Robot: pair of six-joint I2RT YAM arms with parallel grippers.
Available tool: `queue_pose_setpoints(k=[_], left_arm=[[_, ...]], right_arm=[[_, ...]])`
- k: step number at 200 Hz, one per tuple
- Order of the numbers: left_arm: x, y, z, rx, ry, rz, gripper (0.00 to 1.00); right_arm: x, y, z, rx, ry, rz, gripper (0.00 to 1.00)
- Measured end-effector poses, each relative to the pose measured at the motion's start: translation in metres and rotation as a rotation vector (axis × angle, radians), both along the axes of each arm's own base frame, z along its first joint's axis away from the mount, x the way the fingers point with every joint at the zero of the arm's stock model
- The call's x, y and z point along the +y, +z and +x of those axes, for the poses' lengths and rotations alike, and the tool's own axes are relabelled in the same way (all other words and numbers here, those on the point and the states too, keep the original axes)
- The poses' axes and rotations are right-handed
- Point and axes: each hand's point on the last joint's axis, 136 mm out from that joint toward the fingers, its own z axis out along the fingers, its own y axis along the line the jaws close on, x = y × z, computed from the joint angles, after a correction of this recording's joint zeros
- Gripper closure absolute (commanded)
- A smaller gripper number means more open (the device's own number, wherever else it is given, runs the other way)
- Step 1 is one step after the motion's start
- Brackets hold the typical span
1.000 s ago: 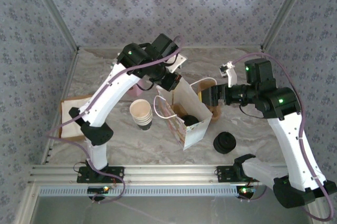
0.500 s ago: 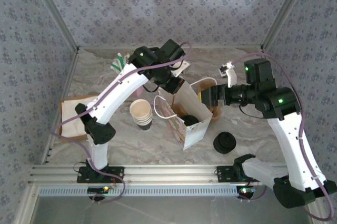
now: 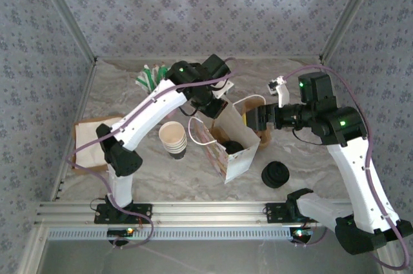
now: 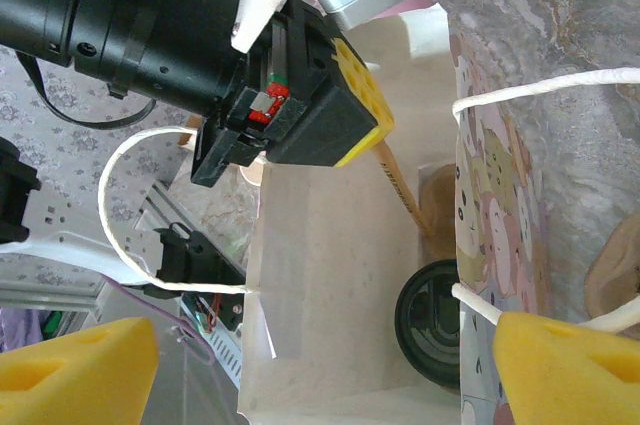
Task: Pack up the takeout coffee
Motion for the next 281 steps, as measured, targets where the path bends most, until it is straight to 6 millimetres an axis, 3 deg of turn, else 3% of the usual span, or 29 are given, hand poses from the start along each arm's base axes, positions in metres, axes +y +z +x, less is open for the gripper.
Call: queue_pose_setpoints(k=[73,119,166,226,281], left_arm=[[0.000,-0.010,0.005,0.002,0.011,0.029,0.97],[0.000,-0.010,0.005,0.001,0.022,0.031,0.80],[0.001,-0.010,0.005,0.002,0.024,0.031,0.69],[0.001,-0.010,0.005,0.002,0.024,0.032,0.62],[0.001,-0.009,0.005,0.001,0.026,0.029,0.44]], right_arm=[[0.000,-0.001,0.001,-0.001,0.002,-0.002,0.11],[0.001,-0.004,0.003,0.002,0.002,-0.003,0.10],[0.002,-0.007,0.003,0.011,0.004,-0.007,0.10],[0.003,-0.011,0.005,0.020,0.006,-0.010,0.10],[0.003,-0.011,0.004,0.020,0.008,-0.010,0.10]])
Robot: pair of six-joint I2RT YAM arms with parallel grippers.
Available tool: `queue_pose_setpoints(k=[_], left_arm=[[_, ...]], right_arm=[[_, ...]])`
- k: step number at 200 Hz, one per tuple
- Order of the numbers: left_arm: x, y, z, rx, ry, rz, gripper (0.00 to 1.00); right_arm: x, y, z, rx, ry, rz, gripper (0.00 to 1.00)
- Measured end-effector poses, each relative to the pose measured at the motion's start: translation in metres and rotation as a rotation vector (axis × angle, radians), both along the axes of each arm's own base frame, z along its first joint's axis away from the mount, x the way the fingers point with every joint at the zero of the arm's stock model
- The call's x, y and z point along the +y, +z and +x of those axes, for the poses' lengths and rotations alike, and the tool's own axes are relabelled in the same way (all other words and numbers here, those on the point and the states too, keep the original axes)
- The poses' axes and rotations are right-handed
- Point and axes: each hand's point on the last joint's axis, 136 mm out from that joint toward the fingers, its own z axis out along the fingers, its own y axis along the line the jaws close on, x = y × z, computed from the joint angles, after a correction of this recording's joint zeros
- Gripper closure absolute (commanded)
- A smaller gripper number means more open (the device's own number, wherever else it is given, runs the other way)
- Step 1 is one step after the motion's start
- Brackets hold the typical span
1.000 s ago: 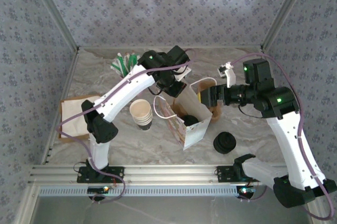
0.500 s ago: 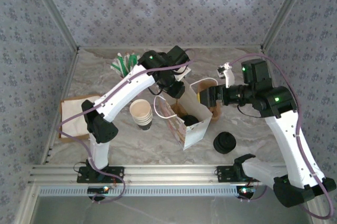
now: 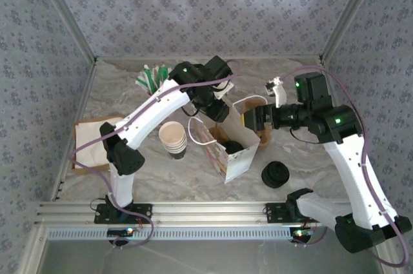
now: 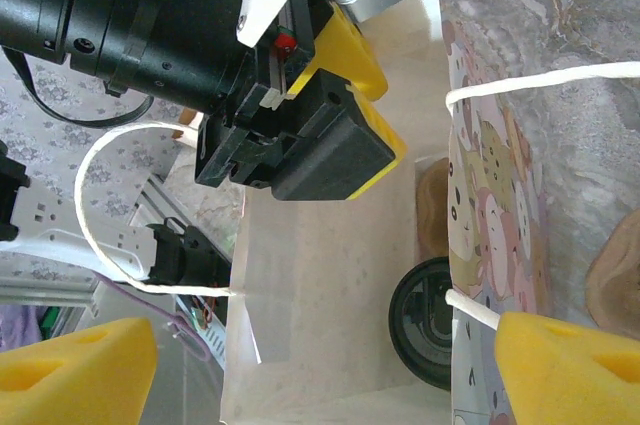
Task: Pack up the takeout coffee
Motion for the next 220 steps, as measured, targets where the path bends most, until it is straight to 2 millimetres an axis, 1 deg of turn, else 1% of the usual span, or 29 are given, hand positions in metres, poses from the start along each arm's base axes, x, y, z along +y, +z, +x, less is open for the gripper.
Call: queue_pose_setpoints(k=[24,71,125,156,162,198,220], left_arm=[[0.000,0.005,-0.003,-0.009,-0.011,-0.010,0.35],[0.004,0.026,-0.010,-0.042,-0.016,-0.050,0.20],[0.007,0.048,-0.015,-0.083,-0.020,-0.100,0.10],[0.007,0.054,-0.016,-0.096,-0.022,-0.118,0.04],[0.007,0.055,-0.016,-0.097,-0.022,-0.120,0.01],[0.006,0.056,-0.016,-0.100,-0.023,-0.127,0.00],[0.006,0.064,-0.016,-0.117,-0.023,-0.147,0.01]], right_arm=[[0.000,0.000,0.000,0.000,-0.002,-0.002,0.10],[-0.001,-0.001,0.002,-0.006,-0.012,-0.011,0.10],[-0.002,0.000,0.004,-0.015,-0.023,-0.014,0.09],[-0.003,0.004,0.006,-0.024,-0.032,-0.010,0.08],[-0.003,0.005,0.006,-0.026,-0.033,-0.008,0.08],[-0.001,0.010,0.009,-0.032,-0.038,0.000,0.08],[0.000,0.011,0.013,-0.033,-0.038,0.001,0.08]])
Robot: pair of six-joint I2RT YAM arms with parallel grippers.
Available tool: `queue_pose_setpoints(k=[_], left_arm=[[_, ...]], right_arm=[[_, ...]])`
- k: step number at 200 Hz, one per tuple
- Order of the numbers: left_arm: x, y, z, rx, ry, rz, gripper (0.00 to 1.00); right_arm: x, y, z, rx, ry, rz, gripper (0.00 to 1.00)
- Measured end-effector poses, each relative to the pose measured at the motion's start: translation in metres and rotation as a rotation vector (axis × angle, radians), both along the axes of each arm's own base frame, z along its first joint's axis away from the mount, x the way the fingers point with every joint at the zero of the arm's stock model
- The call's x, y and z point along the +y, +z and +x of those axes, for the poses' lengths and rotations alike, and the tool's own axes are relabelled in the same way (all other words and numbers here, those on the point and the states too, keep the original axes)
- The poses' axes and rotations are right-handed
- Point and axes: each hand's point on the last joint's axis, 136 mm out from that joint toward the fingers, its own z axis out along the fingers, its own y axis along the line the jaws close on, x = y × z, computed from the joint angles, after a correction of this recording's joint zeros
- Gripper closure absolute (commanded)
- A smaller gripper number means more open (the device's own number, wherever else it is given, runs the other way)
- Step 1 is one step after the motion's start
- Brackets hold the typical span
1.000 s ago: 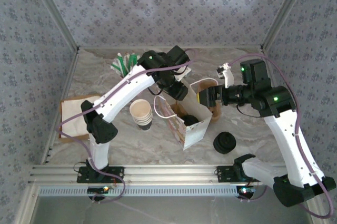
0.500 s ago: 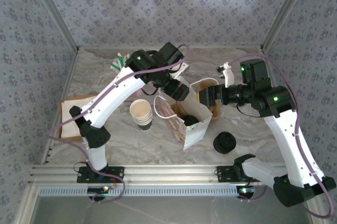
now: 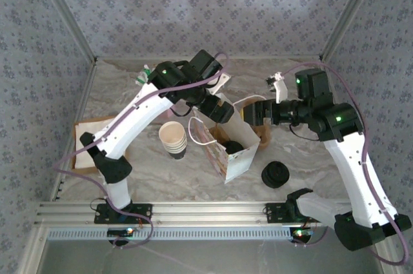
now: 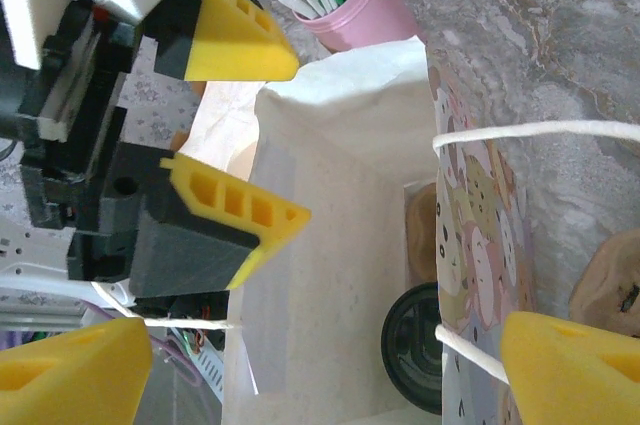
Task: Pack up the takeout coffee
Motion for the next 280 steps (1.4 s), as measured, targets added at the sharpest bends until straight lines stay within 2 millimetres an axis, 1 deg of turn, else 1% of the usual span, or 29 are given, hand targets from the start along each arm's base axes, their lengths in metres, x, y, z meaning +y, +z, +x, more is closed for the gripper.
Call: queue_pose_setpoints(k=[27,60,92,127,155,211,237,280], left_arm=[[0.000,0.019,0.001,-0.044,0.003,-0.049,0.00],[0.003,0.045,0.004,-0.118,0.017,-0.111,0.00],[0.006,0.062,0.009,-0.173,0.037,-0.150,0.00],[0.014,0.077,0.020,-0.225,0.075,-0.195,0.01],[0.025,0.081,0.032,-0.251,0.116,-0.219,0.01],[0.053,0.078,0.056,-0.272,0.224,-0.255,0.01],[0.072,0.076,0.065,-0.276,0.294,-0.282,0.01],[0.107,0.069,0.073,-0.276,0.413,-0.323,0.00]], right_arm=[[0.002,0.004,0.006,-0.005,-0.003,0.006,0.07],[0.006,0.014,0.016,-0.022,-0.010,0.023,0.07],[0.011,0.025,0.029,-0.040,-0.014,0.046,0.07],[0.019,0.031,0.044,-0.040,-0.018,0.079,0.07],[0.025,0.035,0.058,-0.034,-0.018,0.109,0.07],[0.042,0.036,0.088,-0.007,-0.002,0.165,0.08],[0.050,0.035,0.101,0.007,0.005,0.182,0.07],[0.061,0.032,0.120,0.025,0.021,0.208,0.07]])
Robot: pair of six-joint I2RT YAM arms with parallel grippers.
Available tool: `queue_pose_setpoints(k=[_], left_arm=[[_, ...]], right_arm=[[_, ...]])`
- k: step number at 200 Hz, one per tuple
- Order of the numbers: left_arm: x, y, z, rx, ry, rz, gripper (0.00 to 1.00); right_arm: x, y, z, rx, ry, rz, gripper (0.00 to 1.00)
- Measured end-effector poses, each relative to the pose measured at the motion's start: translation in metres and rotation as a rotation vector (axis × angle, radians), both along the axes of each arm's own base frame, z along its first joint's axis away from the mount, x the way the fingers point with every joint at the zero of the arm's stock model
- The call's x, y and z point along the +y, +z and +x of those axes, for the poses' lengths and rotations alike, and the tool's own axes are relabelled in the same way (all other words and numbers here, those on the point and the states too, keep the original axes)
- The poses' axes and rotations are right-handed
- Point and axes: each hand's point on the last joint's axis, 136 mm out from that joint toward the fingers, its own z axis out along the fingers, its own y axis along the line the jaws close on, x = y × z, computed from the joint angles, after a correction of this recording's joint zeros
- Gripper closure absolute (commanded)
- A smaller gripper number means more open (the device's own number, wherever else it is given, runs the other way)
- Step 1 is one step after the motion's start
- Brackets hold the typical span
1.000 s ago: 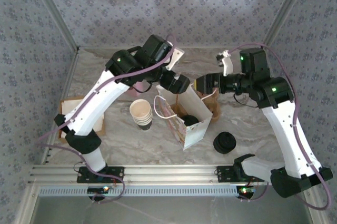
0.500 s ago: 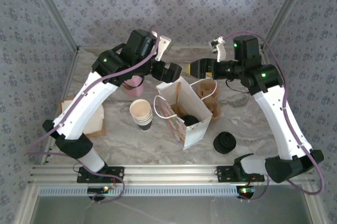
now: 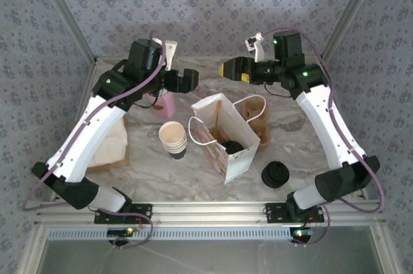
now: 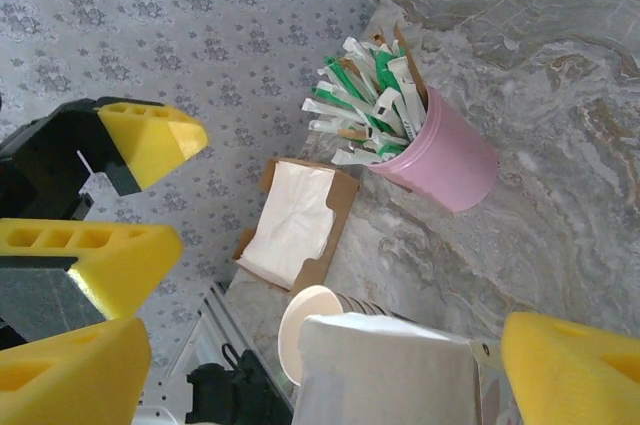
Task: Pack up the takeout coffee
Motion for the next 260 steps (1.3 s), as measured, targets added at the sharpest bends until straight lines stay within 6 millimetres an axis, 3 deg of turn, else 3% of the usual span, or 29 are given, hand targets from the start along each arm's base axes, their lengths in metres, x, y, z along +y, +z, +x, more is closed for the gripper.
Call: queue_pose_setpoints(k=[65,129,186,231,260], left_arm=[[0.072,-0.016,0.005,0.016,0.280,-0.056,0.01],[0.150,-0.060,0.004,0.063,0.661,-0.021,0.01],[0.228,-0.113,-0.020,0.173,0.991,-0.035,0.01],[0.265,-0.147,-0.047,0.243,1.216,-0.032,0.02],[0.284,-0.170,-0.061,0.282,1.339,-0.045,0.04]], right_arm=[[0.014,-0.020,0.026,0.059,0.026,0.014,0.07],[0.044,-0.014,0.041,0.038,0.098,0.014,0.07],[0.088,-0.022,0.024,0.031,0.222,-0.029,0.09],[0.107,-0.034,0.013,0.050,0.271,-0.072,0.09],[0.120,-0.030,0.003,0.019,0.302,-0.110,0.09]])
